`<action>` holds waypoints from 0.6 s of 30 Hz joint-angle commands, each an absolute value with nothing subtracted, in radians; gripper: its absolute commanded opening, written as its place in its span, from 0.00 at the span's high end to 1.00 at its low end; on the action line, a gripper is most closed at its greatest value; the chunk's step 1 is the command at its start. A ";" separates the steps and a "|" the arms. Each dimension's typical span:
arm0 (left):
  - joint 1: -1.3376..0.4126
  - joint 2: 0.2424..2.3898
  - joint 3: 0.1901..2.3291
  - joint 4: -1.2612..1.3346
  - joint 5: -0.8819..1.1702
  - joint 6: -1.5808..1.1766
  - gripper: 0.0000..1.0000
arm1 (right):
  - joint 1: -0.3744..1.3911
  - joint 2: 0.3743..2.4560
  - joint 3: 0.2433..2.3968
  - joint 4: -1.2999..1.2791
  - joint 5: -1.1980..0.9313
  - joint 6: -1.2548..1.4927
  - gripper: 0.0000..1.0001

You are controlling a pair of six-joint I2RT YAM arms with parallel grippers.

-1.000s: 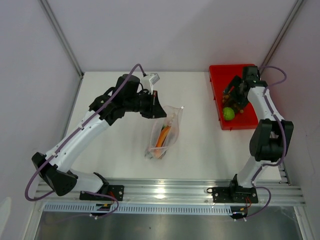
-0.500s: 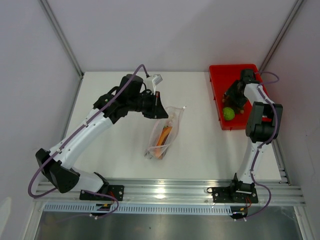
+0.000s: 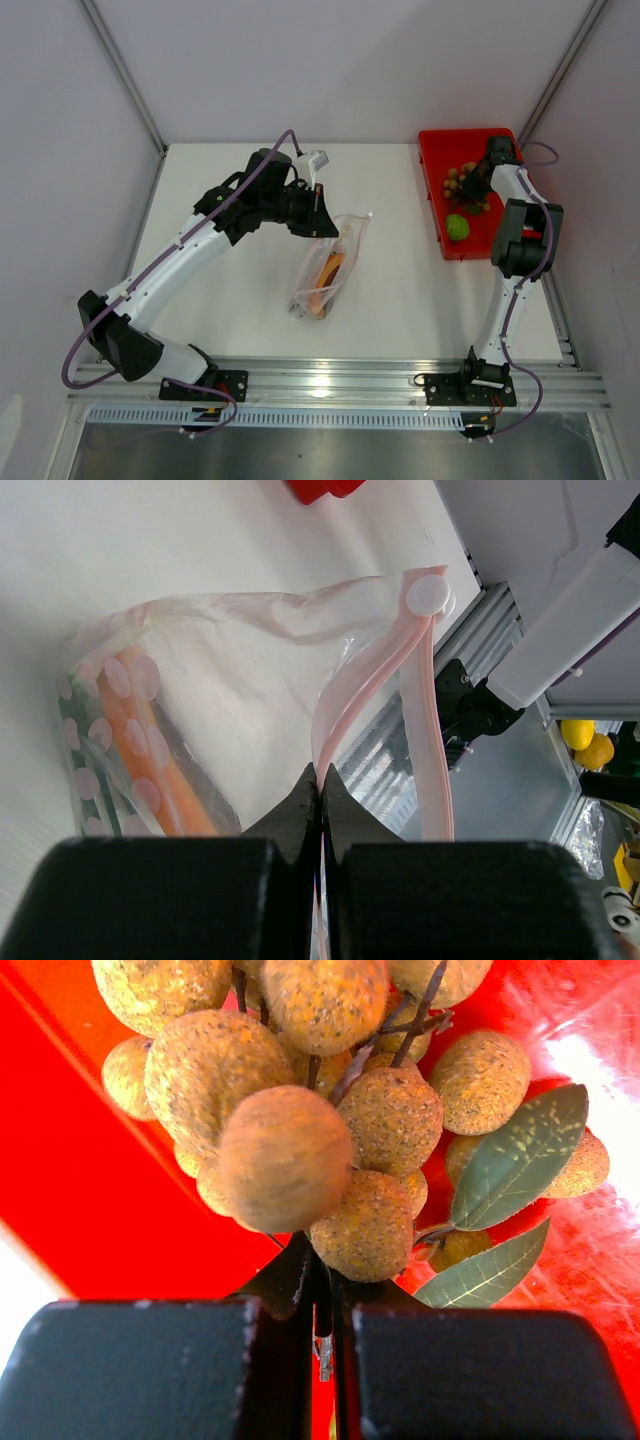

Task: Place the food in the zip-top bag and seal the zipper
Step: Pick up the fake fruit from the bin.

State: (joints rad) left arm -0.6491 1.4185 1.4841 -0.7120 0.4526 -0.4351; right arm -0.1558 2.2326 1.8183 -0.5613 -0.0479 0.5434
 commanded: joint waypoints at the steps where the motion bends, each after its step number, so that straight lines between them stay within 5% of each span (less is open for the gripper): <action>1: -0.647 1.410 1.508 -0.696 0.465 -0.423 0.99 | -0.166 2.159 1.867 -0.534 -0.084 0.517 1.00; 6: -0.644 1.399 1.506 -0.698 0.460 -0.428 0.99 | -0.161 2.033 1.853 -0.571 -0.147 0.505 1.00; 18: -0.632 1.424 1.560 -0.718 0.511 -0.433 0.99 | -0.042 1.363 1.494 -0.529 -0.521 0.574 1.00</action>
